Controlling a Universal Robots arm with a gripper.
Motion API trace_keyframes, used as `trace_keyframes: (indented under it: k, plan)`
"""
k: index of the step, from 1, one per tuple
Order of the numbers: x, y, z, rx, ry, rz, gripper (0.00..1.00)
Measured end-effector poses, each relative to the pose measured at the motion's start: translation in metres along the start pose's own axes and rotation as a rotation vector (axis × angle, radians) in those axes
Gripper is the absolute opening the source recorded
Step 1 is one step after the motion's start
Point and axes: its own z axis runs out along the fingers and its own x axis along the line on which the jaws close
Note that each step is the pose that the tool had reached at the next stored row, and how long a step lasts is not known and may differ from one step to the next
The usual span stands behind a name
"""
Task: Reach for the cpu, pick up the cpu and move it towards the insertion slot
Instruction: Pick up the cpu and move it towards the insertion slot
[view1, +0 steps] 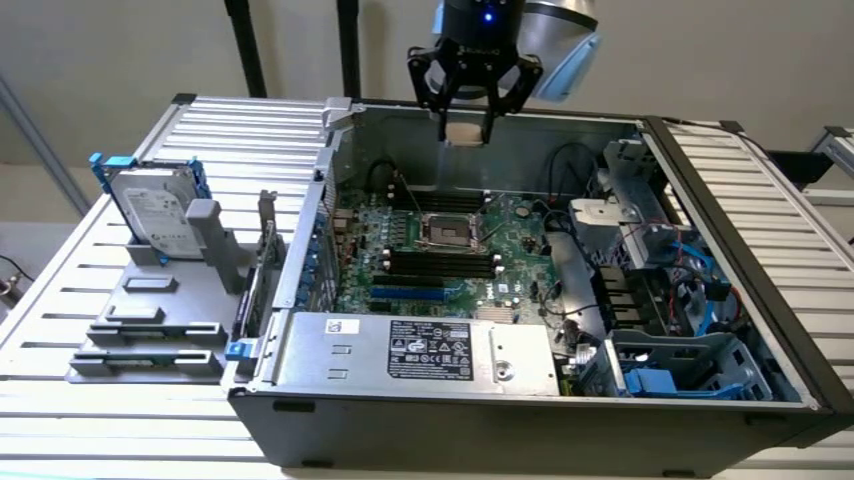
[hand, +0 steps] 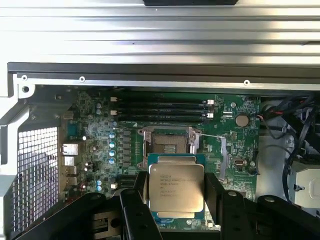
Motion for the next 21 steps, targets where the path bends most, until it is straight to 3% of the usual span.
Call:
trace_keyframes:
  k: [21]
  plan:
    - [0.0018, 0.0082, 0.0007, 0.0000, -0.0002, 0.002, 0.55]
